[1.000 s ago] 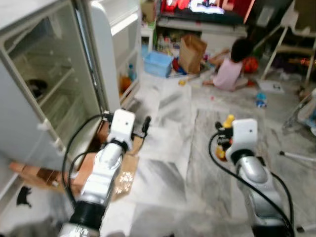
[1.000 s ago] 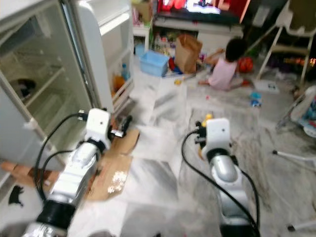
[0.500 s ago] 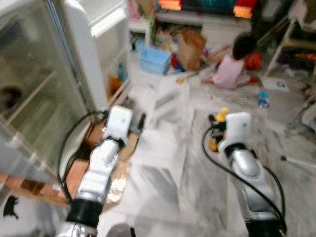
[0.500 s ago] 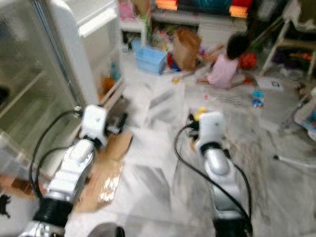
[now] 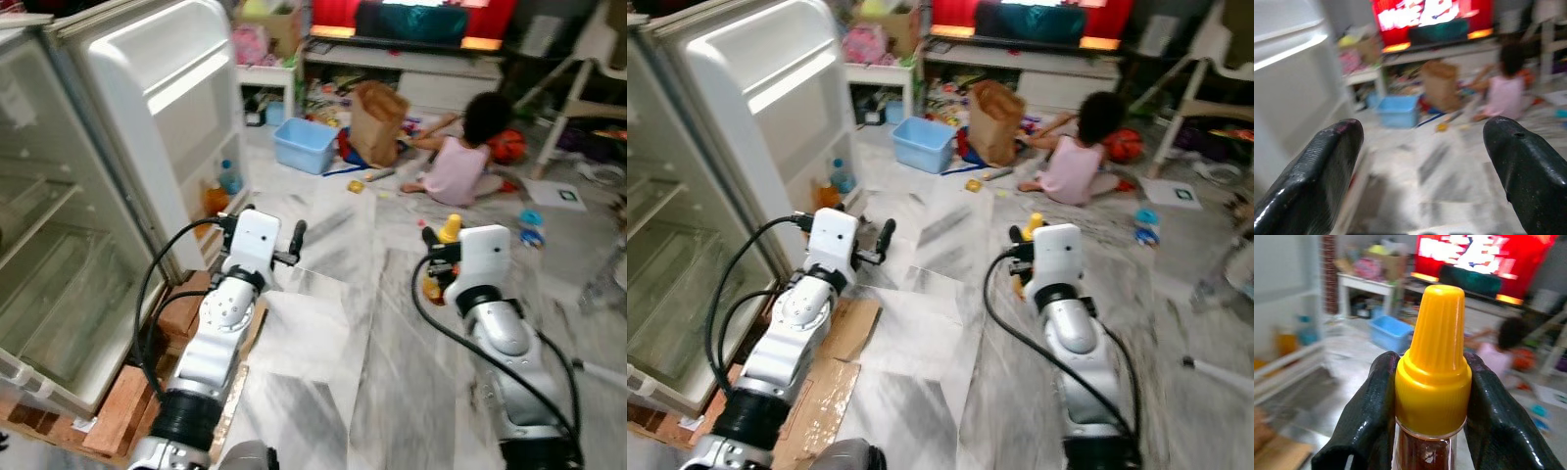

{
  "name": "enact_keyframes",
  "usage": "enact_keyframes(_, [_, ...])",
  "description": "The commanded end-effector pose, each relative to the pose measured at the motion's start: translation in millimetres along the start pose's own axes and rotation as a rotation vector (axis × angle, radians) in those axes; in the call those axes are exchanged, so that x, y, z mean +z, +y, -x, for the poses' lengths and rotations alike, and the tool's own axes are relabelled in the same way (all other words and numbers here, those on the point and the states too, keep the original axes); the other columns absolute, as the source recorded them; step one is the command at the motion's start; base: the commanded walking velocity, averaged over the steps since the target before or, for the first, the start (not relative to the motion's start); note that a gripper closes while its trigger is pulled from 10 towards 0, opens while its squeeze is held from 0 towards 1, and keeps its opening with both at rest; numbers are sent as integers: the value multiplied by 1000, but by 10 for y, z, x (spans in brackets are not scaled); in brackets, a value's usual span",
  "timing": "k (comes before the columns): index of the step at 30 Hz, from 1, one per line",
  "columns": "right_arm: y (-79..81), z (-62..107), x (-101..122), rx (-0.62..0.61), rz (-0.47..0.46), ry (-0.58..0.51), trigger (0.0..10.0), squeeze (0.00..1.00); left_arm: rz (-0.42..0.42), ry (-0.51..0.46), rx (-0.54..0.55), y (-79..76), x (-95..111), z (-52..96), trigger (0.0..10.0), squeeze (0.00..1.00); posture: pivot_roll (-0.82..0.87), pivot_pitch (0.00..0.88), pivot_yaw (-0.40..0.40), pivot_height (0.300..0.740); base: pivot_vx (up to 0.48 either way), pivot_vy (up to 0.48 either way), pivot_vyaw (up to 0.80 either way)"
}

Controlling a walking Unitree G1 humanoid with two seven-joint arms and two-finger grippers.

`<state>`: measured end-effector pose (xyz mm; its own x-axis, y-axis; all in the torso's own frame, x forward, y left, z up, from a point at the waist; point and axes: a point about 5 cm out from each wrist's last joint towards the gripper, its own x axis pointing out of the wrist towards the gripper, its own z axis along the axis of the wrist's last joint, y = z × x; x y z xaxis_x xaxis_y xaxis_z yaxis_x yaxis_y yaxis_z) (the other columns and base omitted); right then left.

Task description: Restocking fridge

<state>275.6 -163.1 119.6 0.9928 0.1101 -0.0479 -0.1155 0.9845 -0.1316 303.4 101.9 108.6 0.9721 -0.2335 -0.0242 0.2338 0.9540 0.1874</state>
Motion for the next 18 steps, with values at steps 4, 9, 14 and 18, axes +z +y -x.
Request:
enact_keyframes(4, [-4, -46, 148, 15, 11, -71, 10000, 0, -15, 21, 26, 18, -26, -14, 10000, 0, -7, 0, -31, 740, 472, 0, 792])
enact_keyframes(9, [17, -72, 178, 30, 12, -88, 10000, 0, -17, 28, 40, 32, -39, -11, 10000, 0, -4, 0, -32, 740, 471, 0, 790])
enact_keyframes(14, [25, -77, 180, 40, 11, -92, 10000, 0, -13, 44, 61, 39, -61, -16, 10000, 0, -6, 0, -34, 740, 406, -179, 790])
enact_keyframes(18, [37, -82, 185, 47, 11, -96, 10000, 0, -14, 47, 62, 22, -61, -21, 10000, 0, -6, 0, -34, 740, 299, -370, 788])
